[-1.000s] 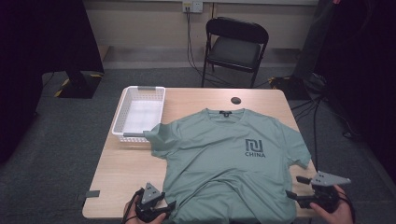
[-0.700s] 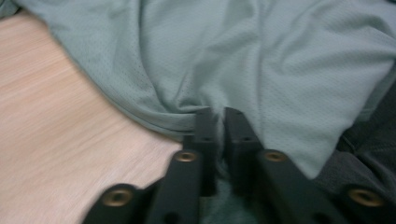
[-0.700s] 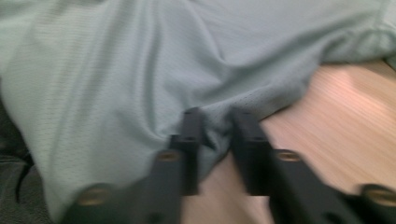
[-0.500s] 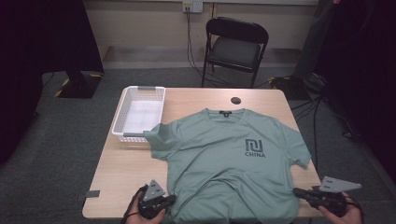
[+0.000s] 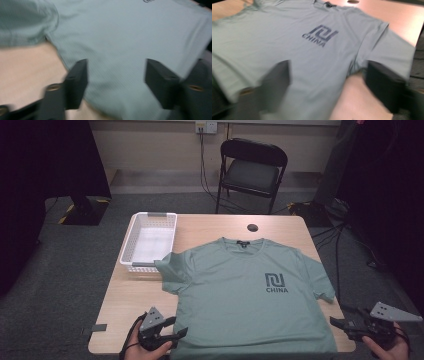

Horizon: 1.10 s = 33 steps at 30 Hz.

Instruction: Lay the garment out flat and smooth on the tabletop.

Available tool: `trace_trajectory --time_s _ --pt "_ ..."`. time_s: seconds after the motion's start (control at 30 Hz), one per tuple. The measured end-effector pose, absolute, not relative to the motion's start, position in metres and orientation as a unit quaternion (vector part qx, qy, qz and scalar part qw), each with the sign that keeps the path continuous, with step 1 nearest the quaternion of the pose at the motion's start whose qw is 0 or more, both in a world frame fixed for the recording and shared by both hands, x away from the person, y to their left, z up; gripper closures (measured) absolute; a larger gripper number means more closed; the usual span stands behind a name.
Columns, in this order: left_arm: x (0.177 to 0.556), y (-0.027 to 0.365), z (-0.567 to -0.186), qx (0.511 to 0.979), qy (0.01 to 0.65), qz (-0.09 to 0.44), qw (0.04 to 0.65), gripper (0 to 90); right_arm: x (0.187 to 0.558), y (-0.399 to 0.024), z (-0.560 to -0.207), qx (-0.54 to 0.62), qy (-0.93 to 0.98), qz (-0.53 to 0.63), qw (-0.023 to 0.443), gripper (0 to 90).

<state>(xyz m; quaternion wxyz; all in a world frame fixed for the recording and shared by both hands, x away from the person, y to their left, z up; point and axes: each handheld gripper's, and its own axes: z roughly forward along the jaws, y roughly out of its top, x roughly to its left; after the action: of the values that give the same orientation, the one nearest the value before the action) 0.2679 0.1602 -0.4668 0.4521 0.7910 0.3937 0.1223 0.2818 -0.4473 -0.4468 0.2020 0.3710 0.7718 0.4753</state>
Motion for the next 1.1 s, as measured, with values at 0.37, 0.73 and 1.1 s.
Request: trace_trajectory --time_s 0.37,0.73,1.1 --pt "0.317 0.137 -0.458 0.819 0.359 0.149 0.423 15.2 0.338 -0.393 -0.458 0.333 0.814 0.445 0.173 11.8" --pt "0.342 0.121 -0.463 0.832 0.334 0.143 0.419 15.0 0.371 -0.374 -0.494 0.347 0.836 0.400 0.146 12.2" --pt "0.338 0.132 -0.469 0.841 0.320 0.142 0.413 15.7 0.371 -0.371 -0.500 0.339 0.851 0.373 0.150 11.3"
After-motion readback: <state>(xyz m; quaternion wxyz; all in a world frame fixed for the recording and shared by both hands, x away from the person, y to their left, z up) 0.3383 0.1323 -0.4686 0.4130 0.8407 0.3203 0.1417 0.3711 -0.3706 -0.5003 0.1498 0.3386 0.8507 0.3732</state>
